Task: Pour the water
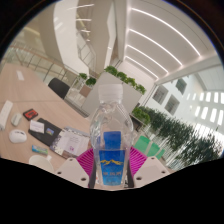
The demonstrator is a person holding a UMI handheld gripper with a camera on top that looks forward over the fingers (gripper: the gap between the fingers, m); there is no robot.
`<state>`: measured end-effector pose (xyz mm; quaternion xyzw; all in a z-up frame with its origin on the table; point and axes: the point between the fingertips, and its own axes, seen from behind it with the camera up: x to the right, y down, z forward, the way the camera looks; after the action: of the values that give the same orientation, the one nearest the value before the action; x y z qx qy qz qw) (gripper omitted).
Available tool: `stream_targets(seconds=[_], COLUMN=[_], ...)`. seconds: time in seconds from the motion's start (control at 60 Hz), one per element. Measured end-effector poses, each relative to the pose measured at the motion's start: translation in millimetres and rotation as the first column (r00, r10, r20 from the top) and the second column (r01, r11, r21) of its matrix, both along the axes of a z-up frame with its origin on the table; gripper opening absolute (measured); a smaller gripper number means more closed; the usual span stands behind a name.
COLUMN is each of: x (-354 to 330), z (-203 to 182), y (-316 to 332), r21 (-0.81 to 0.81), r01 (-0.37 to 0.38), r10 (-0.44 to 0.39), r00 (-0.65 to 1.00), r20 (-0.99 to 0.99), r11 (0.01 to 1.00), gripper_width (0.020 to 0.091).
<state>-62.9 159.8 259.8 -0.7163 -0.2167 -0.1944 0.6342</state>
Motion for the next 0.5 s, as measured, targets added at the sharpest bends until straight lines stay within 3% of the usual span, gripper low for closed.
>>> stream_targets(seconds=[0.083, 0.15, 0.2, 0.267, 0.5], x=[18.6, 44.7, 57.0, 64.7, 37.5], z=[-38.6, -54.3, -85.2, -97.3, -178.0], y=[-15.1, -10.0, -12.2, -12.3, -18.6], r21=[-0.007, -0.039, -0.015, -0.052, -0.148], r01=[-0.020, -0.024, -0.001, -0.011, -0.155], r10=[0.016, 0.002, -0.007, -0.018, 0.043], r00=[0.936, 0.876, 0.844, 0.849, 0.819], r20=[-0.351, -0.483, -0.536, -0.528, -0.572], r11=[1.000, 0.999, 1.000, 0.999, 0.977], gripper_width=[0.0451, 0.0451, 0.0451, 0.0451, 0.0451])
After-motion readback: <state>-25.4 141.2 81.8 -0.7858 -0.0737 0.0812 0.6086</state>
